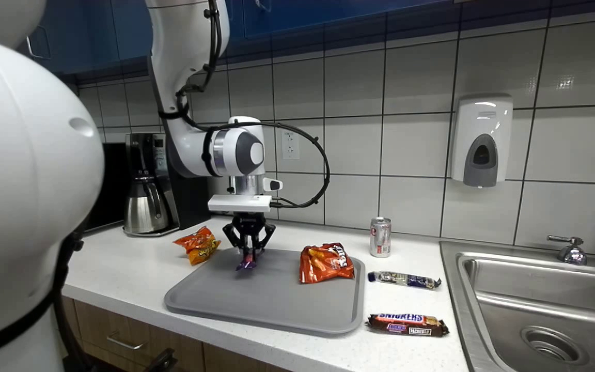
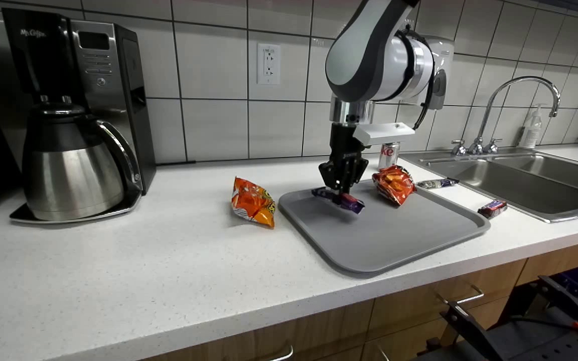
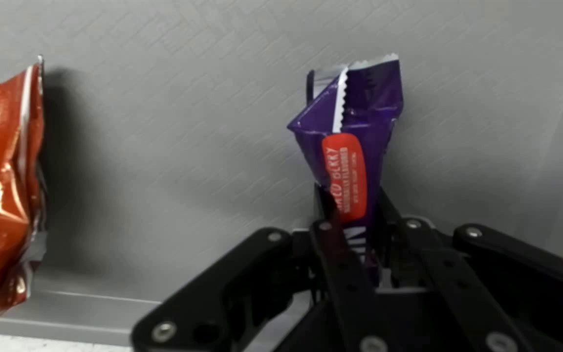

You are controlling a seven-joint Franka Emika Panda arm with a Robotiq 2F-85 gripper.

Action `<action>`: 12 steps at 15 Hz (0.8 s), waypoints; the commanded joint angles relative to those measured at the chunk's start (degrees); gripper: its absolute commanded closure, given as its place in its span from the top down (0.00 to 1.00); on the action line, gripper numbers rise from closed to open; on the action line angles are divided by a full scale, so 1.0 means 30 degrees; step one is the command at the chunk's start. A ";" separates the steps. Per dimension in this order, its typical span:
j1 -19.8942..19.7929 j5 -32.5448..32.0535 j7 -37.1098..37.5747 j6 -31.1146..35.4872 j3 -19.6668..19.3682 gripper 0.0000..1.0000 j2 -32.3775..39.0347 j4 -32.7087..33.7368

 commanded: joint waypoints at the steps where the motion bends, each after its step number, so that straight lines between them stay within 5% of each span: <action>1: 0.0065 -0.0257 0.0398 0.0386 0.0219 0.05 -0.0453 -0.0734; 6: 0.0129 -0.0235 0.0402 0.0368 0.0249 0.05 -0.0397 -0.0835; 7: 0.0174 -0.0330 0.0488 0.0285 0.0187 0.46 -0.0452 -0.0872; 12: 0.0174 -0.0252 0.0631 0.0238 0.0182 0.75 -0.0820 -0.1151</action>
